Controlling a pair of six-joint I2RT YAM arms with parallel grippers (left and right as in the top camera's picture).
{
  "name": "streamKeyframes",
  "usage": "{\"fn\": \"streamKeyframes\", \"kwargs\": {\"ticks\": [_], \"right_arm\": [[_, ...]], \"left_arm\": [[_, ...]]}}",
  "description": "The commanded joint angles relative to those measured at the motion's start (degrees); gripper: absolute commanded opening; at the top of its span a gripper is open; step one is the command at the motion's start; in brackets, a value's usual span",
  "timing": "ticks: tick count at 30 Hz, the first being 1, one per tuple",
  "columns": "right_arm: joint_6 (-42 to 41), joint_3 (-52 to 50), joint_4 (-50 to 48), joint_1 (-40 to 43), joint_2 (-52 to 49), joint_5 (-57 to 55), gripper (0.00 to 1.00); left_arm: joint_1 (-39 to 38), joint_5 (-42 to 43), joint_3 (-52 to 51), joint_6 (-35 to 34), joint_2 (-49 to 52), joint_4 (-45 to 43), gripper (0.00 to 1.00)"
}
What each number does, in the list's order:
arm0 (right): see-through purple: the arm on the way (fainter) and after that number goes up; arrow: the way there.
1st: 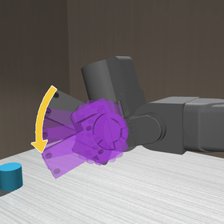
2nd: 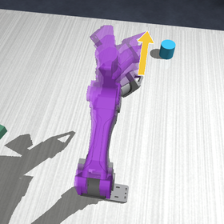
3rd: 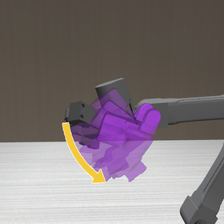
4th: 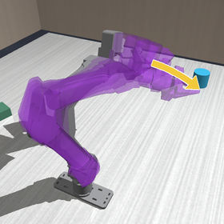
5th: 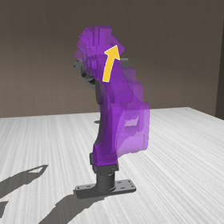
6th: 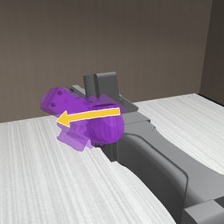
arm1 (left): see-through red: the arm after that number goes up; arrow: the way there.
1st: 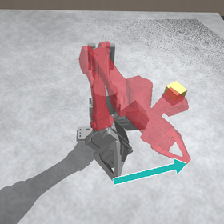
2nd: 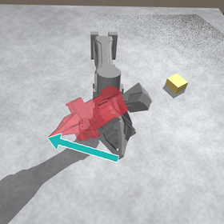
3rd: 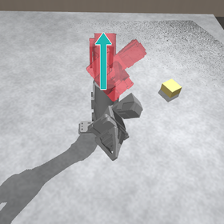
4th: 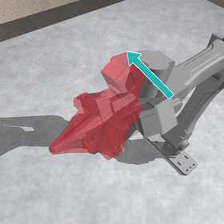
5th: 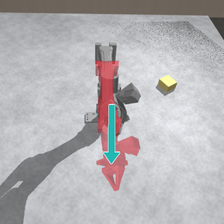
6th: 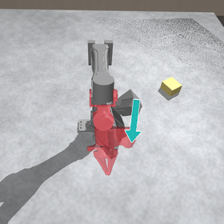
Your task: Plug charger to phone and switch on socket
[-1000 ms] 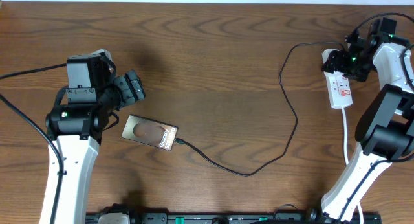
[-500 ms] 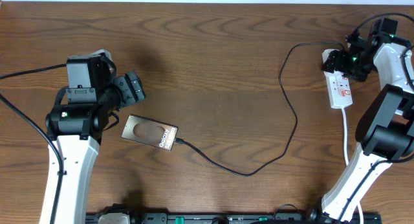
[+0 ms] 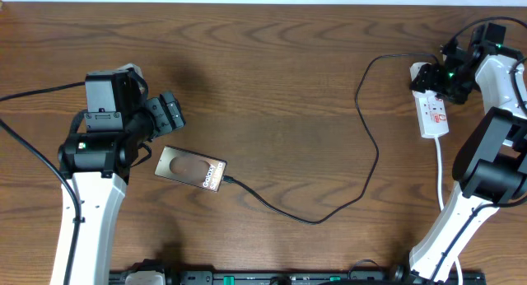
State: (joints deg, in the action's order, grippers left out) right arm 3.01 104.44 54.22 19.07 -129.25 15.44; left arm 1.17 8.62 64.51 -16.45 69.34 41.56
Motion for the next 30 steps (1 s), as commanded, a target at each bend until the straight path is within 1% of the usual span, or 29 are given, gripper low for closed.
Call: {"fn": "streamKeyframes", "kwargs": {"ticks": [1, 4, 6, 8, 9, 10, 12, 16, 19, 30], "right_arm": [[-4.07, -0.37, 4.79, -0.28, -0.63, 4.61, 0.74], [-6.95, 2.99, 8.72, 1.36, 2.16, 1.20, 0.72], [-9.90, 6.25, 12.57, 2.45, 5.99, -0.44, 0.72], [-13.09, 8.15, 15.04, 2.99, 9.40, -1.62, 0.74], [-14.91, 8.90, 16.15, 3.10, 11.37, -2.34, 0.82], [-16.68, 9.29, 16.87, 3.13, 13.75, -3.10, 0.99], [-18.60, 9.27, 17.25, 3.06, 17.70, -3.56, 0.99], [-18.64, 9.27, 17.18, 3.02, 23.82, -3.52, 0.99], [-18.62, 9.27, 17.18, 3.02, 26.51, -3.52, 0.99], [-18.62, 9.22, 17.20, 3.02, 27.89, -3.52, 0.99]], "left_arm": [[-0.13, -0.74, 0.44, 0.79, -0.11, 0.02, 0.90], [-0.13, -0.74, 0.44, 0.79, -0.11, 0.02, 0.90], [-0.13, -0.74, 0.44, 0.79, -0.11, 0.02, 0.90], [-0.13, -0.74, 0.44, 0.79, -0.11, 0.02, 0.90], [-0.13, -0.74, 0.44, 0.79, -0.11, 0.02, 0.90], [-0.13, -0.74, 0.44, 0.79, -0.11, 0.02, 0.90], [-0.13, -0.74, 0.44, 0.79, -0.11, 0.02, 0.90], [-0.13, -0.74, 0.44, 0.79, -0.11, 0.02, 0.90], [-0.13, -0.74, 0.44, 0.79, -0.11, 0.02, 0.90], [-0.13, -0.74, 0.44, 0.79, -0.11, 0.02, 0.90]]}}
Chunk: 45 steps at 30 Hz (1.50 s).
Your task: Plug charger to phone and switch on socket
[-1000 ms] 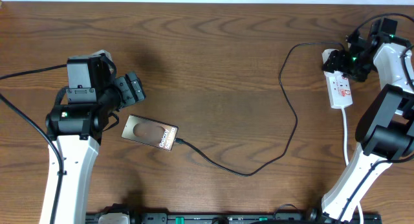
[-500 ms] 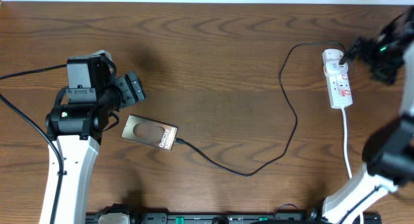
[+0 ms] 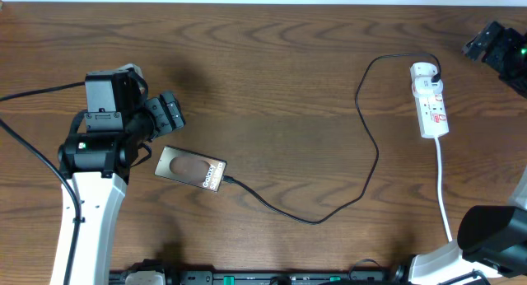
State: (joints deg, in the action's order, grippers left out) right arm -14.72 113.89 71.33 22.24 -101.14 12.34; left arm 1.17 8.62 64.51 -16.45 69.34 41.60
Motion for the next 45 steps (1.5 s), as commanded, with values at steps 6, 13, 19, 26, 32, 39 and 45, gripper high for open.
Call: {"fn": "streamKeyframes", "kwargs": {"ticks": [6, 13, 19, 26, 32, 39, 45], "right_arm": [[-0.90, -0.22, 0.09, -0.15, -0.22, -0.42, 0.99], [-0.90, -0.22, 0.09, -0.15, -0.22, -0.42, 0.99], [-0.90, -0.22, 0.09, -0.15, -0.22, -0.42, 0.99], [-0.90, -0.22, 0.09, -0.20, -0.22, -0.42, 0.99], [-0.90, -0.22, 0.09, -0.20, -0.22, -0.42, 0.99], [-0.90, -0.22, 0.09, -0.20, -0.22, -0.42, 0.99], [-0.90, -0.22, 0.09, -0.20, -0.22, -0.42, 0.99]], "left_arm": [[-0.13, -0.74, 0.44, 0.79, -0.13, 0.00, 0.90], [-0.24, -1.99, 0.37, 1.84, -2.89, 3.76, 0.90], [-0.31, -7.43, -7.52, 1.81, -12.09, 1.03, 0.90], [-0.72, -8.28, -31.61, 1.90, -29.99, -31.41, 0.90], [-2.91, -8.24, -51.23, 9.81, -44.33, -59.49, 0.90], [-3.93, -7.63, -63.08, 16.87, -59.08, -60.96, 0.90], [-3.98, -7.61, -64.28, 16.85, -67.67, -46.01, 0.90]]}}
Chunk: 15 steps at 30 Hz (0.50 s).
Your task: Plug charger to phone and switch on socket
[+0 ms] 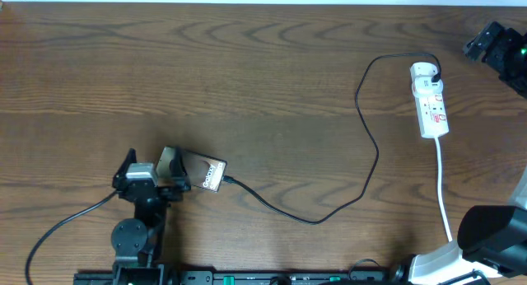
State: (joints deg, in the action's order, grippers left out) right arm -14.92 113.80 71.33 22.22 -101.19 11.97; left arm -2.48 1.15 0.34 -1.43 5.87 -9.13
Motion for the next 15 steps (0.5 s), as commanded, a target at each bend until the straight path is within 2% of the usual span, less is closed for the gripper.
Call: {"fn": "streamKeyframes", "kwargs": {"ticks": [1, 4, 15], "right_arm": [[-0.70, -0.13, 0.09, -0.17, -0.17, -0.04, 0.99], [-0.70, -0.13, 0.09, -0.17, -0.17, -0.04, 0.99], [-0.70, -0.13, 0.09, -0.17, -0.17, -0.04, 0.99]], "left_arm": [[-0.33, -0.13, -0.11, 1.81, -5.73, 8.24, 0.90], [-0.35, -0.35, -0.11, 1.33, -5.35, 13.33, 0.90], [-0.35, -0.35, -0.11, 1.40, -5.27, 13.25, 0.90]]}}
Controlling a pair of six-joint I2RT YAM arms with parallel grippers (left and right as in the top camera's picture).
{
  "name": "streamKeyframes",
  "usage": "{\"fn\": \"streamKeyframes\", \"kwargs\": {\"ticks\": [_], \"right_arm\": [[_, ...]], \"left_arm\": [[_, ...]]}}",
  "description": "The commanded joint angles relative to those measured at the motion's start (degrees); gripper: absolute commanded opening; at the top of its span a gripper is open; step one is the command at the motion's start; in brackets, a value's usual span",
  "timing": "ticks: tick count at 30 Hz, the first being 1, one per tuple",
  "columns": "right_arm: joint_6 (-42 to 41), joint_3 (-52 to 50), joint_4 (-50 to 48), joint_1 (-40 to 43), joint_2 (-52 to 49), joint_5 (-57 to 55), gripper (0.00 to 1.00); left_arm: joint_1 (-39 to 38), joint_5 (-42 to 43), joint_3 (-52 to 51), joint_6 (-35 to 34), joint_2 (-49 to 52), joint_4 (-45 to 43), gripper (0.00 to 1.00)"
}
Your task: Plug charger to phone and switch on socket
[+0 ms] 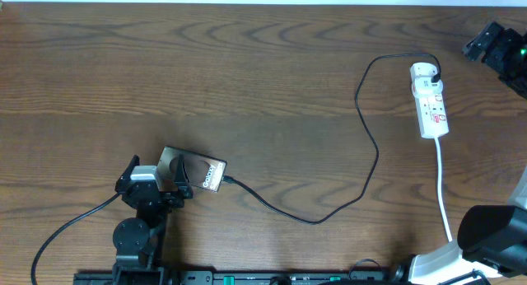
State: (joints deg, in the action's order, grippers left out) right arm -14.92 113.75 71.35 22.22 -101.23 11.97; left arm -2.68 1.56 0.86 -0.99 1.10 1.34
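Note:
The phone (202, 171) lies face down at the front left of the table. The black charger cable (317, 221) is plugged into its right end and runs up to the white power strip (430, 100) at the right. The cable's plug sits in the strip's top socket (424, 71). The overhead view does not show the position of the strip's switches. My left gripper (153, 186) is folded low and covers the phone's left end, its fingers hidden under the wrist. My right gripper (494, 44) hangs at the far right corner, away from the strip.
The strip's white lead (443, 194) runs toward the front right, past the right arm's base (486, 235). The left arm's cable (70, 231) loops at the front left. The arm rail (263, 277) lies along the front edge.
The left arm has shifted a little to the right and lower beside the phone. Phone, cable, strip and right gripper are unchanged.
First, my right gripper was on the upper end of the power strip and my left arm stood raised to the left of the plugged-in phone. Then the right gripper was off at the far right corner. Later the left arm was folded down at the phone's left end, as now.

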Motion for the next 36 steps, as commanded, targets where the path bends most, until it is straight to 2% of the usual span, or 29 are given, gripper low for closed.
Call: {"fn": "streamKeyframes", "kwargs": {"ticks": [1, 31, 36], "right_arm": [[-0.70, -0.09, 0.07, -0.17, -0.13, -0.04, 0.99], [-0.70, -0.17, 0.07, -0.17, -0.13, -0.04, 0.99], [-0.83, -0.31, -2.64, -0.79, 0.85, -1.97, 0.99]], "left_arm": [[-0.15, -0.76, -0.63, 0.96, -0.50, 2.78, 0.90], [-0.15, -0.76, -0.63, 0.96, -0.50, 2.78, 0.90], [-0.15, -0.74, -0.63, 0.96, -0.50, 2.78, 0.90]]}}
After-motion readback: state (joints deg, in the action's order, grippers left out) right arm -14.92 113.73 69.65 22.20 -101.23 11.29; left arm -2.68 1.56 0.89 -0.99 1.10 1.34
